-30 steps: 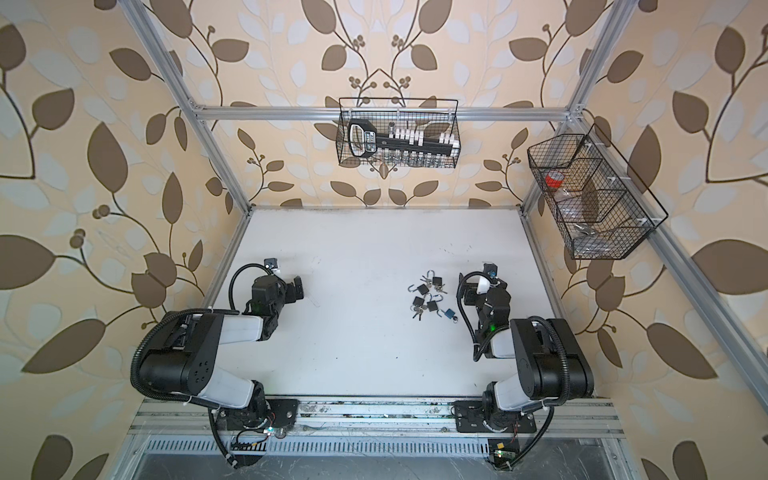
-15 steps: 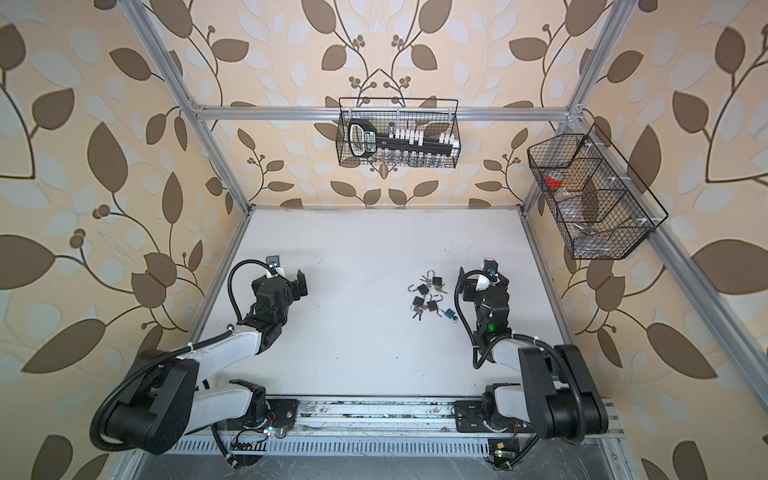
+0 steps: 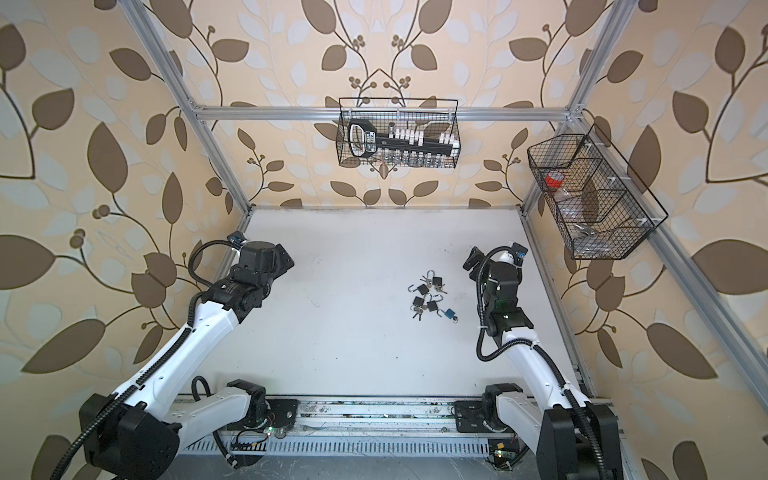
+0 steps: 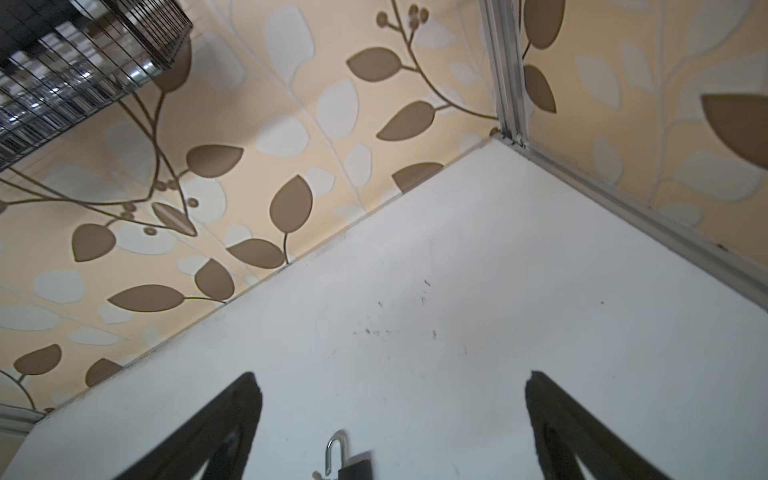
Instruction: Lock with the key
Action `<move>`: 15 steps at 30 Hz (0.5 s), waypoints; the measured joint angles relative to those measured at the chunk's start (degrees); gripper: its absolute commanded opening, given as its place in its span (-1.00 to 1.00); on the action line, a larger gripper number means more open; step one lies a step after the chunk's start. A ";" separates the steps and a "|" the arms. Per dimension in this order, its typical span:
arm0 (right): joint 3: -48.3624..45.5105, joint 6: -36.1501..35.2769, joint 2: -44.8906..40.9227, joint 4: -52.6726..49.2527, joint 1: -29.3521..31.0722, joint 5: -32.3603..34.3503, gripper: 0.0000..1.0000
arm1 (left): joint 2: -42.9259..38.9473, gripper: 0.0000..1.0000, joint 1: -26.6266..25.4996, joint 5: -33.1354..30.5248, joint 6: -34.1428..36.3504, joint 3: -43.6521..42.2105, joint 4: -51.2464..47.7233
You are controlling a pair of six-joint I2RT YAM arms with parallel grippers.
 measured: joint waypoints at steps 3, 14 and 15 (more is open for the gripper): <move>2.21 0.22 1.84 -5.31 0.02 -6.36 0.99 | -0.24 0.98 -0.24 7.21 -0.44 4.55 -5.16; 12.39 -7.02 16.13 -25.92 10.64 -17.79 0.58 | 6.47 0.98 -21.55 15.45 -3.21 28.96 -13.20; 13.00 -7.43 16.70 -27.52 12.57 -17.35 0.56 | 8.35 0.98 -23.56 15.43 -3.28 32.33 -13.66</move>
